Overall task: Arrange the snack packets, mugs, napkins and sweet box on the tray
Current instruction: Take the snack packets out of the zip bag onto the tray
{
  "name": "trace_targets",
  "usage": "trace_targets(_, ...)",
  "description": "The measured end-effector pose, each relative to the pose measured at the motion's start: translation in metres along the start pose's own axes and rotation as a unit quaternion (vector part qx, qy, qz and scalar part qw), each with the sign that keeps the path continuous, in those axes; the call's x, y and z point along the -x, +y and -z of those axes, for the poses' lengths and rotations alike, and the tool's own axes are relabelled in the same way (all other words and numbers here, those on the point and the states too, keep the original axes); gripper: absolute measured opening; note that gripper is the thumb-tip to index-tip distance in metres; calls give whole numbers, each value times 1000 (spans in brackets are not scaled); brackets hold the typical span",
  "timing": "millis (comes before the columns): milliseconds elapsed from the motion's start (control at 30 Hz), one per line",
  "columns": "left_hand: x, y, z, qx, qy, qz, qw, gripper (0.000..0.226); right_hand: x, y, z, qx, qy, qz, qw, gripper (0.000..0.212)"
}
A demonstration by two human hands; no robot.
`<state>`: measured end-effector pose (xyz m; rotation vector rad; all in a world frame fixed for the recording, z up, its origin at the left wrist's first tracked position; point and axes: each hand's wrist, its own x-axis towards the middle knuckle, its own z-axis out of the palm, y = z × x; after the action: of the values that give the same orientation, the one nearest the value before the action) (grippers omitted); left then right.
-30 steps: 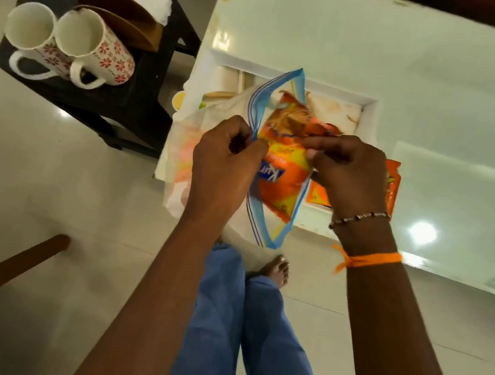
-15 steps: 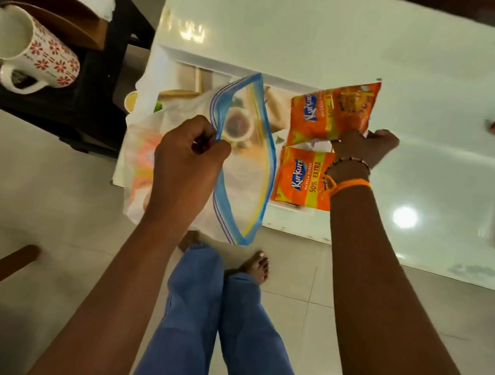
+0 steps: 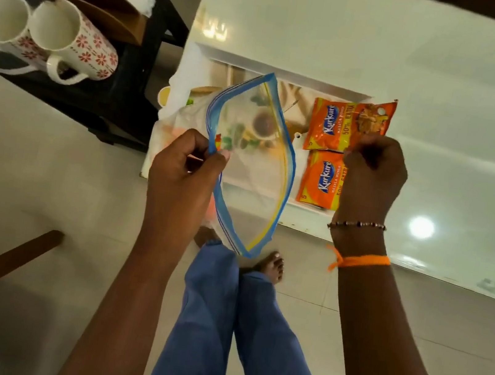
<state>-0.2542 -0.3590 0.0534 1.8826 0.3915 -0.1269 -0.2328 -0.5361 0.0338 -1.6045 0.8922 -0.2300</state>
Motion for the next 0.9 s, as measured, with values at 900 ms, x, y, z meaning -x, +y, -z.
trace_targets(900, 34, -29, 94, -7, 133, 0, 991, 9, 125, 5, -110, 200, -441, 170, 858, 33)
